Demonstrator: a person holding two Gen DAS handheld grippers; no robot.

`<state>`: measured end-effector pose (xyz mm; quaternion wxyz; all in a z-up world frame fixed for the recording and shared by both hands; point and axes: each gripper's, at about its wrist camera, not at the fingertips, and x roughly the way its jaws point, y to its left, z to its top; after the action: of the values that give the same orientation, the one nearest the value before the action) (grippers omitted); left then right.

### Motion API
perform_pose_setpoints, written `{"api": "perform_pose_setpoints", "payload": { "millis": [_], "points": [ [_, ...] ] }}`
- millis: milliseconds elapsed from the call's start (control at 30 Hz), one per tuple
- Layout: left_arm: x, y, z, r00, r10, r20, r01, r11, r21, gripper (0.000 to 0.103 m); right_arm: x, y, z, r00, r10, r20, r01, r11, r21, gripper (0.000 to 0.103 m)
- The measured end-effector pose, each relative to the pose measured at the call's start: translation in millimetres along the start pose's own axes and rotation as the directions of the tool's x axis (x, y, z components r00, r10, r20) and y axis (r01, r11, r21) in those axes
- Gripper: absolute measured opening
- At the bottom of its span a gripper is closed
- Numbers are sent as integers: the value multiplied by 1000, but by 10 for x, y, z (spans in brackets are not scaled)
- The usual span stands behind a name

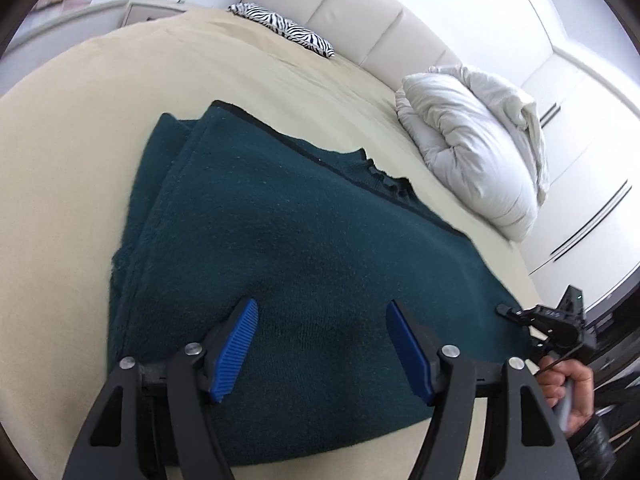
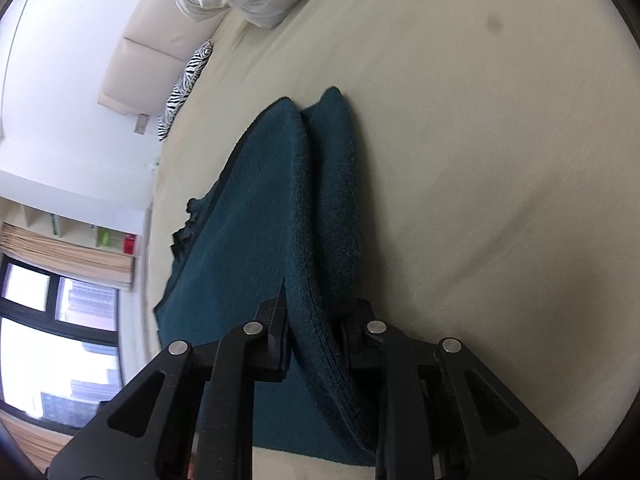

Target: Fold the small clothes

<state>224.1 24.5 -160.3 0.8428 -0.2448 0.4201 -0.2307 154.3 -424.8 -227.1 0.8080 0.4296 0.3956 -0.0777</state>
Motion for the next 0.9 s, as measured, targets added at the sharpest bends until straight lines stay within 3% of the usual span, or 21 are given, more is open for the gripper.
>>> {"api": "perform_pose_setpoints", "payload": {
  "millis": [133,267,300,367,400,500,567,667,833,900],
  "points": [
    [-292,137,29,999,-21,48,23,999,-38,67,-58,500,-14,992,-108,61,115,988,-107,15],
    [-587,378,109,994,-37,103,45,996,-78,67,29,1447,-240,979,-166,118,197,921,-336,15],
    [-659,441,132,992,-42,121,52,995,-87,67,96,1741,-381,978,-166,127,205,885,-419,15],
    [-757,554,153,988,-53,146,70,992,-109,67,348,2386,-866,986,-145,86,167,768,-618,15],
    [-800,613,155,985,-63,158,83,989,-121,67,554,2679,-1202,987,-156,46,140,679,-721,15],
    [-843,744,151,982,-80,169,105,984,-147,70,1052,3043,-1854,978,-207,-25,89,520,-849,15],
    [-819,809,181,981,-92,173,121,978,-170,70,1239,3106,-2065,971,-235,-35,85,481,-873,15],
    [-786,844,259,975,-138,174,172,964,-202,71,1316,3138,-2308,965,-257,48,146,378,-914,15],
    [-716,636,395,980,-129,153,153,976,-153,74,1237,3082,-2298,976,-217,15,96,370,-924,23],
    [-569,515,484,988,-125,92,136,982,-133,77,1179,3039,-2341,981,-195,7,79,362,-929,27]
  ]
}}
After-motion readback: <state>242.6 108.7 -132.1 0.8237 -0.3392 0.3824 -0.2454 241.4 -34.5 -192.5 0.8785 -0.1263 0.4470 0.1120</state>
